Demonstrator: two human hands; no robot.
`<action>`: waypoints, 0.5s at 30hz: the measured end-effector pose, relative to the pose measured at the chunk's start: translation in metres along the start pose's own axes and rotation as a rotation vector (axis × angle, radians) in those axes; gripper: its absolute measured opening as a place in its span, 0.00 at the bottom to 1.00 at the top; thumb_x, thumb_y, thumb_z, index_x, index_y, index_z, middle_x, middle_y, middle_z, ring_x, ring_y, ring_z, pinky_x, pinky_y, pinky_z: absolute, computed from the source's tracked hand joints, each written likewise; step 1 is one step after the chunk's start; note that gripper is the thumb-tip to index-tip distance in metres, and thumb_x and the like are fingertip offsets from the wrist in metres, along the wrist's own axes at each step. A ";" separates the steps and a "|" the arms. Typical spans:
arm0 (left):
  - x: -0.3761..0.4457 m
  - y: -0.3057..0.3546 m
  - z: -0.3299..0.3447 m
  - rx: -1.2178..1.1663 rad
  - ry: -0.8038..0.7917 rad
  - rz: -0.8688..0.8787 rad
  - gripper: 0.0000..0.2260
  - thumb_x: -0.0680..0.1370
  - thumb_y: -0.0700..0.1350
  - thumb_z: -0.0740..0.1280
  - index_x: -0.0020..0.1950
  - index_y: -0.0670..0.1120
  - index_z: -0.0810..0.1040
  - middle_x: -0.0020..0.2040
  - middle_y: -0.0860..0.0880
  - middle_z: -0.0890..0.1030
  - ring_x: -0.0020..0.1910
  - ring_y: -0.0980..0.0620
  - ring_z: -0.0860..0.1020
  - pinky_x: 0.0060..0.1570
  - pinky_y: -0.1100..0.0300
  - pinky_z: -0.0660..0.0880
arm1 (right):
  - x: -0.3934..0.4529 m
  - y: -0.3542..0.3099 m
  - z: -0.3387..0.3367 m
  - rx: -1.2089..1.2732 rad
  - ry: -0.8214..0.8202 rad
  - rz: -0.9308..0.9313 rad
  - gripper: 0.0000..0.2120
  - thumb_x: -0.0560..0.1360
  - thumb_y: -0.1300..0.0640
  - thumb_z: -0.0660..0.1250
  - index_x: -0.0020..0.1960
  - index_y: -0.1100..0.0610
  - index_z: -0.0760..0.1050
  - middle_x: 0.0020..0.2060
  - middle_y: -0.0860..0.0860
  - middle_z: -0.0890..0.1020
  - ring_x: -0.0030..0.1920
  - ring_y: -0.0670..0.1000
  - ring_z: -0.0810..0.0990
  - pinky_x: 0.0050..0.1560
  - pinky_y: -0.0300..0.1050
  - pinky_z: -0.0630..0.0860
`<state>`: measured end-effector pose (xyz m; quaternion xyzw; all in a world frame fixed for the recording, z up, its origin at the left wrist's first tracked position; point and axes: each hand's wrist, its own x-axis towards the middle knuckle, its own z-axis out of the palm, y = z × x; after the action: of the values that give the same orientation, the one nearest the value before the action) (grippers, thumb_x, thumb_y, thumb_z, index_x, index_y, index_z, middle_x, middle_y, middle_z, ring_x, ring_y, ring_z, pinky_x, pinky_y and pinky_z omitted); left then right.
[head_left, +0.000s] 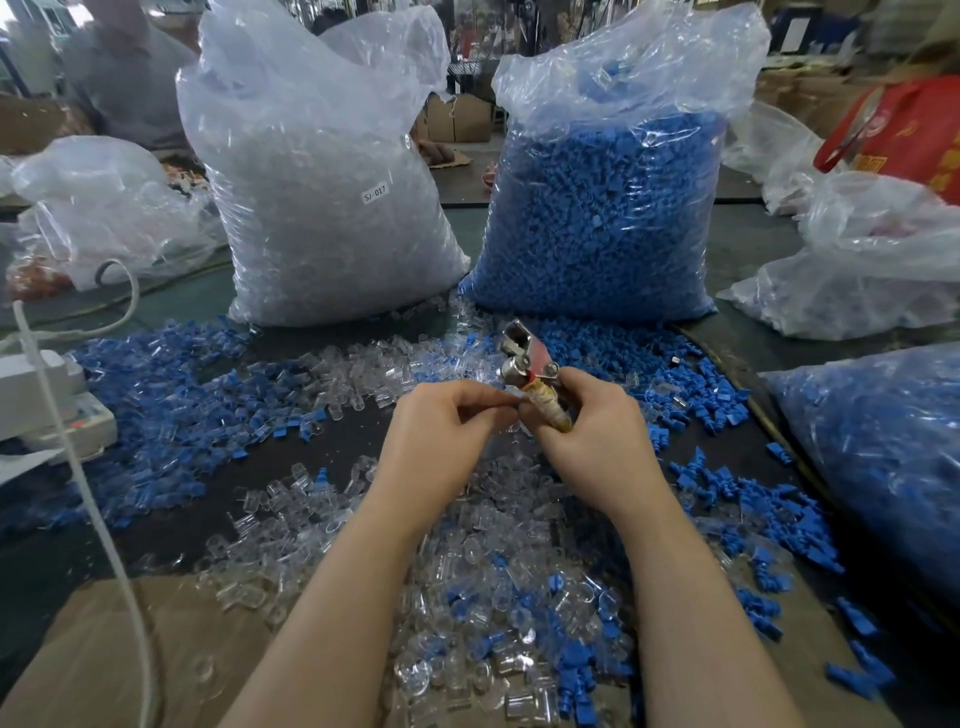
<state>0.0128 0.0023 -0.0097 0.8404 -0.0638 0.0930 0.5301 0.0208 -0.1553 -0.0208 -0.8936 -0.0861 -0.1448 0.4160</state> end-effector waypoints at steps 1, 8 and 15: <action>0.000 0.000 0.000 -0.036 0.009 -0.010 0.12 0.74 0.41 0.74 0.40 0.60 0.83 0.37 0.62 0.84 0.37 0.65 0.81 0.37 0.72 0.74 | 0.000 0.000 0.000 0.002 -0.004 -0.005 0.04 0.72 0.57 0.71 0.42 0.52 0.75 0.32 0.45 0.78 0.35 0.51 0.76 0.35 0.48 0.71; 0.003 -0.003 -0.001 0.007 0.021 -0.107 0.03 0.76 0.45 0.73 0.48 0.53 0.83 0.40 0.56 0.85 0.39 0.60 0.82 0.42 0.62 0.78 | 0.001 0.001 0.002 -0.013 0.044 0.002 0.06 0.74 0.53 0.70 0.42 0.50 0.74 0.32 0.44 0.77 0.35 0.50 0.76 0.34 0.48 0.70; 0.001 -0.003 0.001 0.393 -0.302 -0.056 0.13 0.73 0.52 0.73 0.57 0.58 0.82 0.50 0.59 0.79 0.46 0.65 0.76 0.43 0.72 0.69 | 0.001 0.007 -0.001 -0.001 0.150 0.040 0.06 0.75 0.49 0.69 0.43 0.49 0.74 0.33 0.44 0.78 0.37 0.51 0.78 0.41 0.53 0.76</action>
<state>0.0144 0.0027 -0.0127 0.9332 -0.0995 -0.0378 0.3433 0.0234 -0.1604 -0.0248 -0.8820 -0.0366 -0.2032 0.4236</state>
